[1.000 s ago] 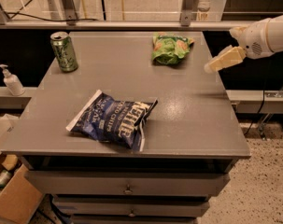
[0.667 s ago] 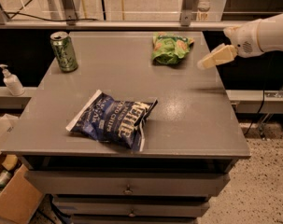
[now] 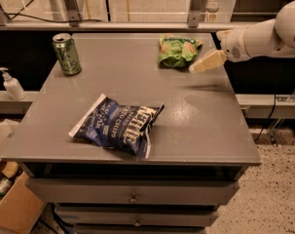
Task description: Move green rice chip bag near blue chip bag
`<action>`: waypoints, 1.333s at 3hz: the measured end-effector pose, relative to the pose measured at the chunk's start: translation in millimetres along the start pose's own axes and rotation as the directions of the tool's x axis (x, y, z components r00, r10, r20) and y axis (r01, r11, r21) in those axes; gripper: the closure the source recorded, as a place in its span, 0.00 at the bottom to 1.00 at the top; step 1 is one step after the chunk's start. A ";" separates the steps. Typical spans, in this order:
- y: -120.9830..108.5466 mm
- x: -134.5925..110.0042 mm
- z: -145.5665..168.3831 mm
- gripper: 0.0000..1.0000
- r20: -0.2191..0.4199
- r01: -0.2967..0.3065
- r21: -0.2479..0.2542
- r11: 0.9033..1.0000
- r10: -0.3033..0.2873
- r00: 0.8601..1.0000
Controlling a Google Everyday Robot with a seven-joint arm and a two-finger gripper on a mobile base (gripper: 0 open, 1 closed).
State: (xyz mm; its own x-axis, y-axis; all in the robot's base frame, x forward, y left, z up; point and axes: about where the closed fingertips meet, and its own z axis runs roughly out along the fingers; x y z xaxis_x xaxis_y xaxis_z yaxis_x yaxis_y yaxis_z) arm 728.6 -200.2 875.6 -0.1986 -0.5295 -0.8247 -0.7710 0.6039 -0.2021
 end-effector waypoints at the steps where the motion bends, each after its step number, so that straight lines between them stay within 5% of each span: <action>1: -1.1 0.3 15.5 0.00 -0.007 0.009 0.003 1.000 -0.009 1.000; 3: -8.8 -3.9 55.7 0.05 -0.013 -0.019 0.041 0.999 0.020 1.000; 4: -6.9 -8.2 71.8 0.22 -0.004 -0.028 0.047 0.998 0.029 1.000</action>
Offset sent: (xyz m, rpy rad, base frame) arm 0.0506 0.0294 -0.0172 -0.0053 -0.0291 -0.0646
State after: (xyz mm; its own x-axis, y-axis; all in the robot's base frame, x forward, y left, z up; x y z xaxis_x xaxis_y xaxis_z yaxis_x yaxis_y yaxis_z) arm 778.9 -157.2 845.8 -0.2228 -0.5143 -0.8282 -0.7357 0.6460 -0.2032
